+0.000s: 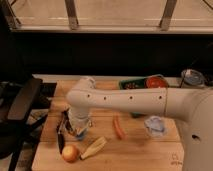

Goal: Stack cups on top of each other

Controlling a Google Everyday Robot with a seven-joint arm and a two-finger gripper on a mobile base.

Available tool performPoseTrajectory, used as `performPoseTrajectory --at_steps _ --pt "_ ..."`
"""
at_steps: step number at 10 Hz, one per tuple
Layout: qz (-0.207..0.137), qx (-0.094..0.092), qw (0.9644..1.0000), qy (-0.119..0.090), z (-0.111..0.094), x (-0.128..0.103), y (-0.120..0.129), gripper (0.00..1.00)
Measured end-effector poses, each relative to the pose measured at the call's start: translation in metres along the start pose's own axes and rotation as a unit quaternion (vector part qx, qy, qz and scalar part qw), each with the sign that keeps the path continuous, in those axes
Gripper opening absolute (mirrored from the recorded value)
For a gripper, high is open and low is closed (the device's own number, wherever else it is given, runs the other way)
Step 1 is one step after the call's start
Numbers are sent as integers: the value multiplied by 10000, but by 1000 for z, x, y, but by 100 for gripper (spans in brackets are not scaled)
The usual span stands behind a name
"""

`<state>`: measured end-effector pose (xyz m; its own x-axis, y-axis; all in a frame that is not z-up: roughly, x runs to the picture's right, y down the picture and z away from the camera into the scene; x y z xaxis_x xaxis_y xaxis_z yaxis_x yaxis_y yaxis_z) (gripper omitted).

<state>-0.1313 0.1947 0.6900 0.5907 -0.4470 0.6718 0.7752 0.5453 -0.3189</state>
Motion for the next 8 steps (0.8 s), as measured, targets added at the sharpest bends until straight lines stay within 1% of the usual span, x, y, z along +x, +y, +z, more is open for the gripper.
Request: performPoseTrajectory --at_steps 1,2,6,8 --pt "28 15 10000 12 0 2 -2 72" --pt "40 20 10000 25 1 4 -4 79" --pt "198 43 9998 38 3 16 -1 80" --pt "383 142 9992 -28 -2 26 3 80"
